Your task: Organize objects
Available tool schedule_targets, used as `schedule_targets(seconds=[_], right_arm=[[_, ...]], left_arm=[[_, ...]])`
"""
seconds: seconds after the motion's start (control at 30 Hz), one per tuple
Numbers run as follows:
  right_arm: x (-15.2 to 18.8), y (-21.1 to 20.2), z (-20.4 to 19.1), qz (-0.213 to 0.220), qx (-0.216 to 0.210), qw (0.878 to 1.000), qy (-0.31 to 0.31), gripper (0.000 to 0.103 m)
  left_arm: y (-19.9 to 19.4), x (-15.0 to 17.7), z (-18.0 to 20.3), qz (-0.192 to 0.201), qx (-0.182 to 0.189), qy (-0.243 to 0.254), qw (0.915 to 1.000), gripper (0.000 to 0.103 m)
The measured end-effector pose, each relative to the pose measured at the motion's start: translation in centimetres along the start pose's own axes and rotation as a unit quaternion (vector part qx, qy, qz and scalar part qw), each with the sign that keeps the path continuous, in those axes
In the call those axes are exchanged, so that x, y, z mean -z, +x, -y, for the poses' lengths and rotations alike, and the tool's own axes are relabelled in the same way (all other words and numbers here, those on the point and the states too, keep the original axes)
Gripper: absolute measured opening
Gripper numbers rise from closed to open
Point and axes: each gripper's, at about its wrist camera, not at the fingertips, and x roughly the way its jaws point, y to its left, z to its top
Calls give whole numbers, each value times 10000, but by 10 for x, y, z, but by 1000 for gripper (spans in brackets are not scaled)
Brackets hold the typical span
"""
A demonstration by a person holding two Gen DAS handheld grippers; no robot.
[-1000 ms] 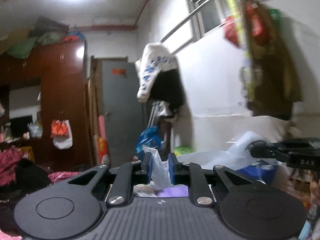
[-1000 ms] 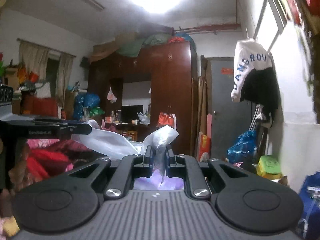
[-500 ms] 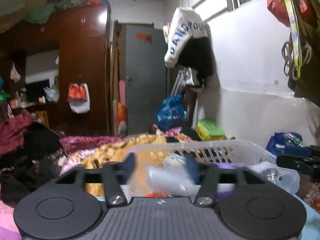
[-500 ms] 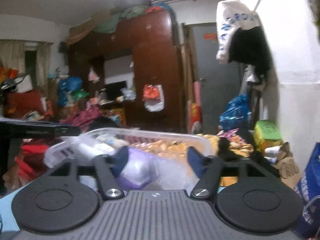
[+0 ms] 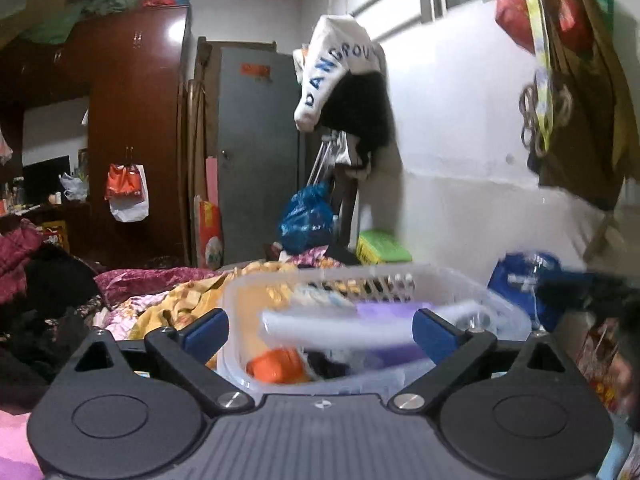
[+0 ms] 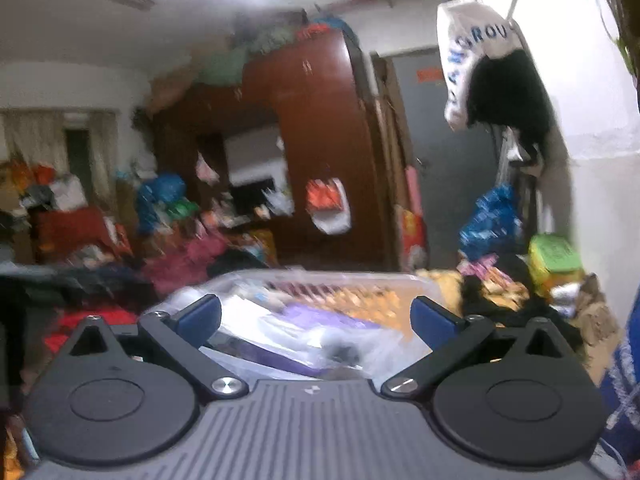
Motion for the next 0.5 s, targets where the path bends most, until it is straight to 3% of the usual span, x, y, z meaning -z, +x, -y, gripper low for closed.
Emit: schedule_targets(seconds=[0.17,0.33,0.5], right_arm=[[-8,-11,-9,-197,290,9993,-89,103],[-12,-27,-23,-268,1104,9930,-322,103],[-20,-49,-30,-377,1030,9929,-456,103]], left_arm=[[-26,5,14,178,-97,253,9995,100],[-56,0,27,259,-292,333,9987,100],[-79,-3,36,195,-351,313,9987,100]])
